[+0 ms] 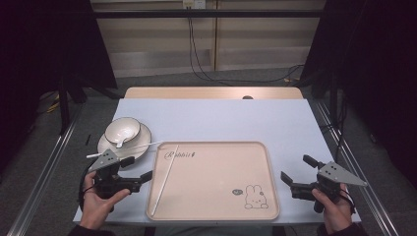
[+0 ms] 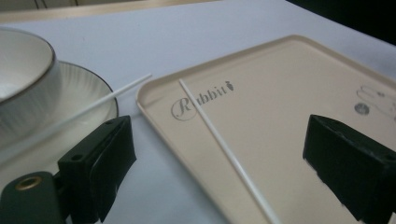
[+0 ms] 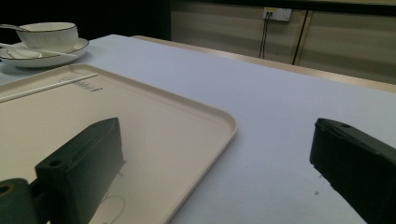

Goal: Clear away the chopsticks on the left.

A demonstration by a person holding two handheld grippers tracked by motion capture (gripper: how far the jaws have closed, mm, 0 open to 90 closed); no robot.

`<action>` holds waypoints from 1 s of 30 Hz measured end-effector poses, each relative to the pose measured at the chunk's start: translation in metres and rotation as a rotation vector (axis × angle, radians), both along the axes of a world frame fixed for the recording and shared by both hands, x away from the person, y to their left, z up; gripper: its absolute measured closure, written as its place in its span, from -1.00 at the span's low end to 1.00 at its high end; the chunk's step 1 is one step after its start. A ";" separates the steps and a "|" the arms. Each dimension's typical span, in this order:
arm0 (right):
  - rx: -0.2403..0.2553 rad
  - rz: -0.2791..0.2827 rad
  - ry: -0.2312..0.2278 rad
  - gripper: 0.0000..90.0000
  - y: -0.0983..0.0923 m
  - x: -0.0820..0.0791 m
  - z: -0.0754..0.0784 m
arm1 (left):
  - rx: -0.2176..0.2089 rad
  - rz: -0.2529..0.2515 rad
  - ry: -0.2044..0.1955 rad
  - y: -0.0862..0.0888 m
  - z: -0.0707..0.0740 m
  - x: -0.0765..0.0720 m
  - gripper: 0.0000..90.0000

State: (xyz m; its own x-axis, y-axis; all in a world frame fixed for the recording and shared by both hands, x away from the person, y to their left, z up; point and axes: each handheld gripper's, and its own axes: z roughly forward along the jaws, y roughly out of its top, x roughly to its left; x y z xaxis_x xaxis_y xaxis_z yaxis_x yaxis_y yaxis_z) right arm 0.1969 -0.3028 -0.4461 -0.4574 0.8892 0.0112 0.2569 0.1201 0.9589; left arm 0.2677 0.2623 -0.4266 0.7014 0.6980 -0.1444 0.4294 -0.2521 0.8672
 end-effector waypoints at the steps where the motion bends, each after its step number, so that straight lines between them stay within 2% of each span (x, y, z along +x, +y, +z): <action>1: -0.003 0.001 -0.003 -0.95 0.000 0.000 0.000 | 0.005 -0.010 0.004 0.004 0.002 0.001 -0.83; 5: -0.002 -0.003 -0.001 -0.95 0.000 0.000 0.000 | 0.007 -0.041 -0.003 0.025 0.012 0.005 -0.88; 6: 0.000 -0.001 0.001 -0.95 0.000 0.000 0.000 | 0.015 -0.072 -0.014 0.033 0.016 0.006 -0.89; 8: -0.001 0.000 0.001 -0.95 0.000 0.000 0.000 | 0.023 -0.072 -0.027 0.043 0.019 0.009 -0.95; 12: -0.001 -0.002 0.000 -0.95 0.000 0.000 0.000 | 0.042 -0.117 0.000 0.062 0.022 0.020 -0.93; 15: 0.001 -0.002 0.003 -0.95 0.000 0.000 0.000 | 0.081 -0.092 -0.006 0.074 0.024 0.027 -0.91; 19: -0.001 -0.004 0.000 -0.95 0.000 0.000 0.000 | 0.122 -0.107 0.009 0.085 0.021 0.041 -0.86; 21: -0.001 -0.004 0.003 -0.95 0.000 0.000 0.000 | 0.162 -0.121 0.008 0.091 0.019 0.049 -0.84; 22: 0.000 -0.003 0.004 -0.95 0.001 0.000 0.000 | 0.147 -0.126 0.017 0.092 0.018 0.053 -0.84; 23: 0.000 -0.003 0.005 -0.95 0.001 0.000 0.000 | 0.159 -0.134 0.034 0.094 0.016 0.057 -0.84; 27: 0.000 0.001 0.008 -0.95 0.001 0.000 0.000 | 0.211 -0.188 0.040 0.097 0.010 0.074 -0.83; 30: 0.000 -0.004 0.007 -0.95 0.001 0.000 0.000 | 0.243 -0.172 0.058 0.100 0.004 0.084 -0.78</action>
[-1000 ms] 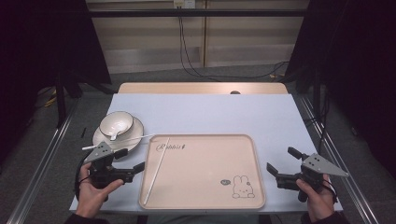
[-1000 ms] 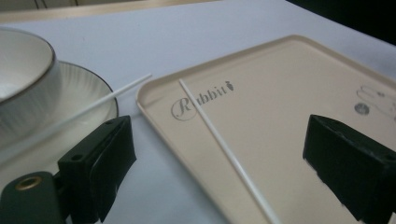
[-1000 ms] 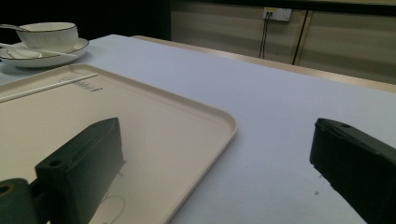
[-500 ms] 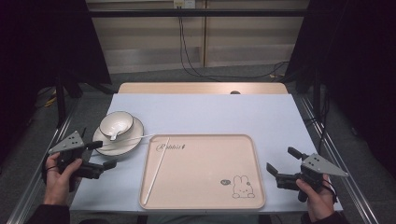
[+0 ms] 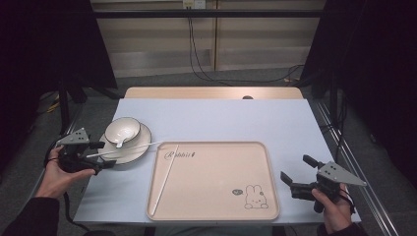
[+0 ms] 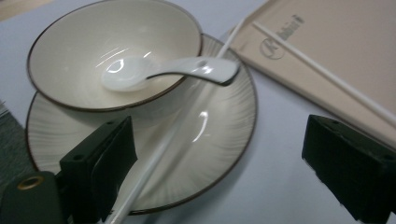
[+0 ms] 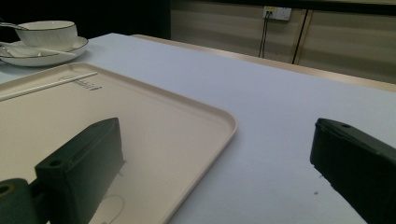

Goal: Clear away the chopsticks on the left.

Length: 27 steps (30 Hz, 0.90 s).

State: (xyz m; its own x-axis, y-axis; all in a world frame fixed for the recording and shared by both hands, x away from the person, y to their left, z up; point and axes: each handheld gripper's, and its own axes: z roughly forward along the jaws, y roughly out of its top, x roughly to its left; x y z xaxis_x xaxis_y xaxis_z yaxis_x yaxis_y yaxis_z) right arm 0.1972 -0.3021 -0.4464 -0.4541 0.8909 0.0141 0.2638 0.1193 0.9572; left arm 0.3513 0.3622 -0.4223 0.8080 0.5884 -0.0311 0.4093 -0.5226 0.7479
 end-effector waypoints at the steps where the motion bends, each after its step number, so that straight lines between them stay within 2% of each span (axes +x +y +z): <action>1: 0.002 0.004 0.002 -0.95 0.000 0.000 0.000 | -0.001 -0.009 0.008 0.001 -0.002 0.003 -0.76; 3: 0.002 0.005 0.001 -0.95 0.000 0.000 0.000 | 0.004 -0.027 -0.005 0.003 -0.006 0.006 -0.64; 5: 0.001 0.005 0.000 -0.95 0.000 0.000 0.000 | 0.022 -0.052 0.001 0.005 -0.008 0.009 -0.47; 6: -0.003 0.007 0.000 -0.95 0.000 0.000 0.000 | 0.022 -0.042 -0.008 0.005 -0.009 0.010 -0.34; 7: -0.004 0.004 0.000 -0.95 0.000 0.000 0.000 | 0.028 -0.030 0.001 0.006 -0.010 0.011 -0.23; 9: -0.002 0.004 0.003 -0.95 0.000 0.000 0.000 | 0.050 -0.043 0.003 0.006 -0.012 0.014 -0.07; 10: -0.004 0.005 0.002 -0.95 0.000 0.000 0.000 | 0.046 -0.042 0.007 0.006 -0.012 0.016 -0.02; 12: -0.004 0.006 0.002 -0.95 0.000 0.000 0.000 | 0.071 -0.038 -0.001 0.006 -0.013 0.018 0.06; 13: -0.004 0.006 0.002 -0.95 0.000 0.000 0.000 | 0.068 -0.026 -0.002 0.006 -0.014 0.019 0.10; 14: -0.004 0.006 0.004 -0.95 0.000 0.000 0.000 | 0.070 -0.035 0.013 0.006 -0.015 0.021 0.11; 19: -0.004 0.003 0.003 -0.95 0.000 0.000 0.000 | 0.097 -0.046 0.018 0.002 -0.018 0.025 0.41; 20: -0.002 0.002 0.005 -0.95 0.000 0.000 0.000 | 0.103 -0.049 0.014 0.002 -0.018 0.025 0.42; 21: 0.000 0.005 0.006 -0.95 0.000 0.000 0.000 | 0.109 -0.054 0.026 0.000 -0.018 0.025 0.45; 22: -0.002 0.004 0.004 -0.95 0.000 0.000 0.000 | 0.137 -0.057 0.033 -0.002 -0.018 0.025 0.46; 23: -0.003 0.005 0.003 -0.95 0.000 0.000 0.000 | 0.126 -0.058 0.025 -0.004 -0.019 0.025 0.46; 25: -0.003 0.006 0.003 -0.95 0.000 0.000 0.000 | 0.152 -0.071 0.035 -0.006 -0.019 0.026 0.46; 27: -0.003 0.005 0.003 -0.95 0.000 0.000 0.000 | 0.139 -0.078 0.039 -0.009 -0.020 0.027 0.48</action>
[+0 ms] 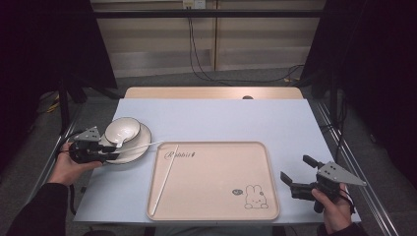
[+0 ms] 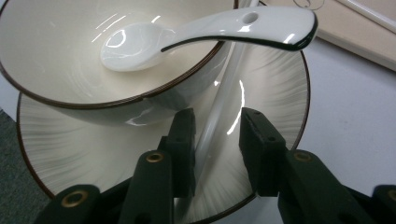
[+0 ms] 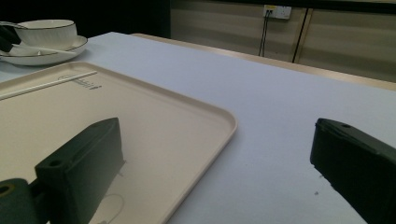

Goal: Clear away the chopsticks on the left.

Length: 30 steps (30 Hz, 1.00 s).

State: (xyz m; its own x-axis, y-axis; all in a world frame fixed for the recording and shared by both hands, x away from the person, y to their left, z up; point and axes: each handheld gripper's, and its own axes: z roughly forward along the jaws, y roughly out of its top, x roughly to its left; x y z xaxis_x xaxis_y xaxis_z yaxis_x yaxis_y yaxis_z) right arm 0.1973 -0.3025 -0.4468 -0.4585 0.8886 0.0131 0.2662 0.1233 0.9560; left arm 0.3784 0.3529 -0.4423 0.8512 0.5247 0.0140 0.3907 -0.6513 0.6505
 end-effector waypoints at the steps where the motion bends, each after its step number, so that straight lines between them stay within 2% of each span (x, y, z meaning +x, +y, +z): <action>1: 0.000 0.000 0.000 -0.95 0.000 0.000 0.000 | 0.006 -0.007 0.002 -0.001 0.000 0.001 0.49; 11: 0.001 0.000 0.001 -0.95 0.000 0.000 0.000 | 0.036 -0.055 0.030 -0.016 -0.002 0.003 0.56; 12: 0.001 0.000 0.001 -0.95 0.000 0.000 0.000 | 0.031 -0.052 0.021 -0.018 -0.003 0.003 0.60; 14: 0.001 0.001 0.001 -0.95 0.000 0.000 0.000 | 0.050 -0.065 0.024 -0.020 -0.002 0.005 0.65; 19: 0.001 0.002 0.000 -0.95 0.000 0.000 0.000 | 0.042 -0.074 0.032 -0.022 -0.004 0.005 0.78; 21: 0.002 0.002 0.001 -0.95 0.000 0.000 0.000 | 0.040 -0.077 0.049 -0.022 -0.003 0.005 0.87; 23: 0.000 0.003 0.000 -0.95 0.000 0.000 0.000 | 0.028 -0.060 0.046 -0.022 -0.004 0.003 0.87; 26: 0.002 -0.002 0.000 -0.95 0.000 0.000 0.000 | 0.010 -0.060 0.068 -0.020 -0.003 0.003 0.88; 30: 0.002 -0.002 0.000 -0.95 0.001 0.000 0.000 | -0.009 -0.052 0.074 -0.021 -0.002 0.000 0.88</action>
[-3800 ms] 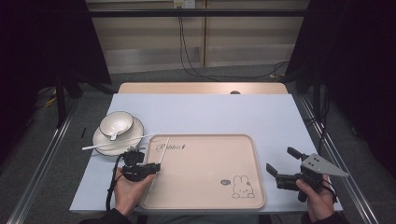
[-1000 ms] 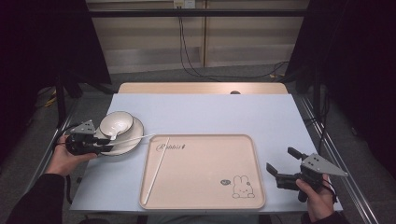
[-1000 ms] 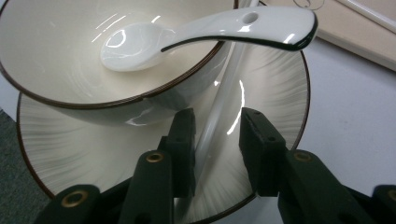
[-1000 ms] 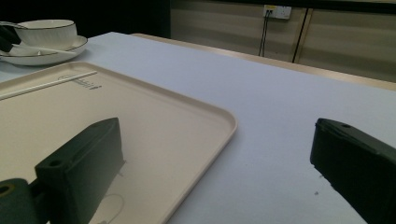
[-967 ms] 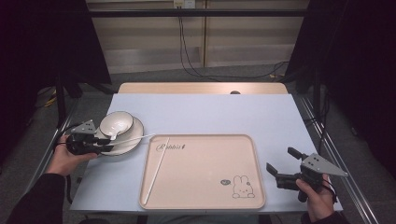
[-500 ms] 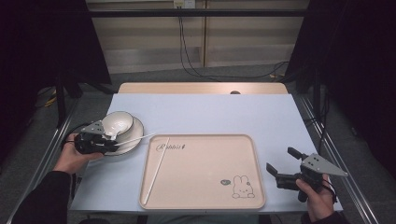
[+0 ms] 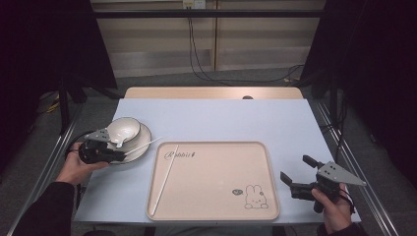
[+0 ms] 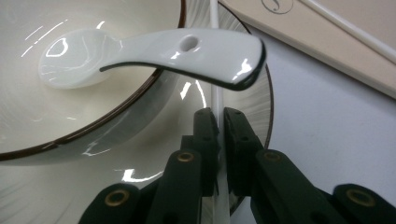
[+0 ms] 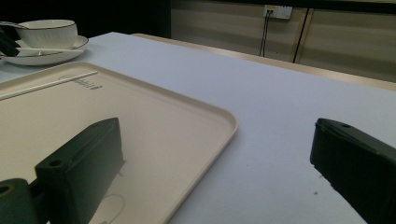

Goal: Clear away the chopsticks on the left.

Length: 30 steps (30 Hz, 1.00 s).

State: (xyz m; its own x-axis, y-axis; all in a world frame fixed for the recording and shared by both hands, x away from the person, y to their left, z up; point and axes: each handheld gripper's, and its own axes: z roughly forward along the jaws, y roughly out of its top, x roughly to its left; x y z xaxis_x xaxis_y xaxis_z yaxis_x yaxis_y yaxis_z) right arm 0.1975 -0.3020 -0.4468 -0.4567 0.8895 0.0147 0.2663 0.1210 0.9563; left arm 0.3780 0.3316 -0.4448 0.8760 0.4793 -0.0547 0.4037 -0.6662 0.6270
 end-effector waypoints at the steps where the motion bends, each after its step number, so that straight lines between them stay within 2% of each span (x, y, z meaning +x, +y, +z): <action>1: -0.002 0.003 -0.002 -0.95 0.000 0.000 0.000 | -0.007 0.006 0.004 -0.001 0.001 -0.001 0.88; 18: -0.001 0.009 -0.005 -0.95 0.000 0.000 0.001 | -0.117 0.070 0.071 -0.003 0.016 -0.021 0.88; 21: -0.003 0.008 -0.006 -0.95 0.000 0.000 0.001 | -0.129 0.095 0.073 -0.005 0.018 -0.026 0.88; 24: -0.004 0.008 -0.006 -0.95 0.000 0.000 0.001 | -0.137 0.110 0.094 -0.006 0.021 -0.030 0.88; 30: -0.003 0.009 -0.005 -0.95 0.000 0.000 0.001 | -0.158 0.146 0.099 -0.011 0.025 -0.042 0.88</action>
